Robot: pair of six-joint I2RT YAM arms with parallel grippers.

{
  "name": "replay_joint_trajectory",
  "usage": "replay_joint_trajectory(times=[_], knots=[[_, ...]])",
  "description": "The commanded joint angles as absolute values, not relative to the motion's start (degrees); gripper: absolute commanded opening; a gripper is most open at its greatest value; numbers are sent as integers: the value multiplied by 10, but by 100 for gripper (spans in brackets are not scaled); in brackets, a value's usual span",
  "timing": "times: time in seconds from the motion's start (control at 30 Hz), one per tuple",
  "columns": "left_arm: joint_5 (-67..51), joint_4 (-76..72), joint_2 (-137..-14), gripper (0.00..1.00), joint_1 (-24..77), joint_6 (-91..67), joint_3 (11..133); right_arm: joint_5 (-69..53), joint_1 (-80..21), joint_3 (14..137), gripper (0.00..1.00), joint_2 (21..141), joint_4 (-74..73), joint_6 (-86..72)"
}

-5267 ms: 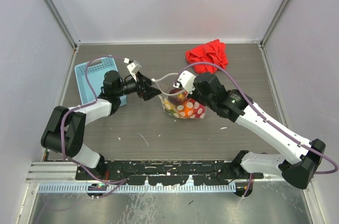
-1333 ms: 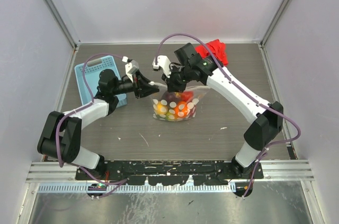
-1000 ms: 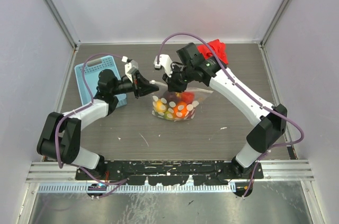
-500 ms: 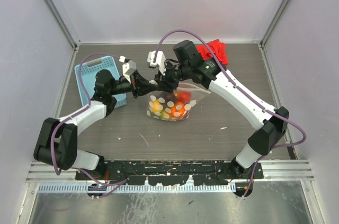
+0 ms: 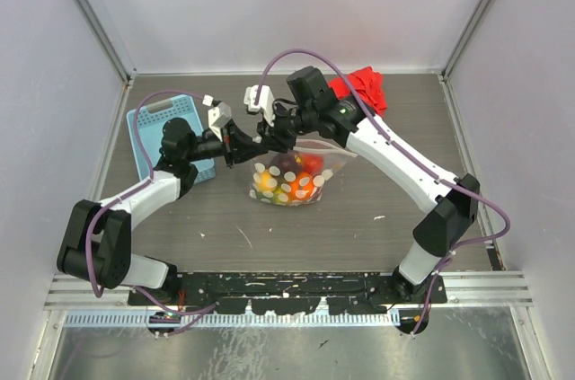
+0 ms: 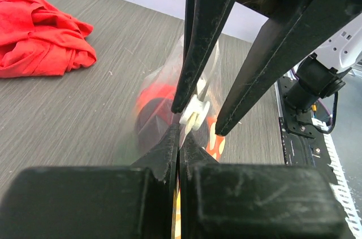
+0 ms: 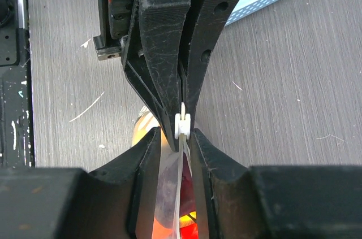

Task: Place the food in the zip-top bag and seal the zipper
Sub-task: Zip the zipper food storage bag at the center of the board.

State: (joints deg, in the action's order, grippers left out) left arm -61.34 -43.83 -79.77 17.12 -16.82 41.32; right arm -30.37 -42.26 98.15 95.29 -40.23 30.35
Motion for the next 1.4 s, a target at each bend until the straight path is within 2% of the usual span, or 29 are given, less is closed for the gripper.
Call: replay_joint_trajectory(times=[0.0, 0.27, 0.37, 0.5, 0.63, 0.9, 1.33, 1.37], knots=[[-620, -453, -776, 0, 168, -151, 413, -327, -423, 1013, 32, 959, -372, 312], [-619, -449, -775, 0, 168, -150, 414, -335, -423, 1017, 27, 965, -372, 311], [-618, -449, -775, 0, 168, -149, 414, -334, -423, 1016, 21, 966, -373, 312], [-615, -445, -774, 0, 168, -149, 415, -326, -423, 1014, 8, 964, -381, 316], [-610, -442, -775, 0, 168, -147, 415, -295, -422, 1001, 1, 952, -394, 324], [-606, -443, -775, 0, 168, -146, 413, -245, -416, 952, 1, 910, -396, 326], [-615, -445, -772, 0, 169, -146, 412, -238, -414, 934, 1, 901, -400, 312], [-621, -442, -774, 5, 168, -147, 417, -243, -414, 938, 0, 902, -401, 312]])
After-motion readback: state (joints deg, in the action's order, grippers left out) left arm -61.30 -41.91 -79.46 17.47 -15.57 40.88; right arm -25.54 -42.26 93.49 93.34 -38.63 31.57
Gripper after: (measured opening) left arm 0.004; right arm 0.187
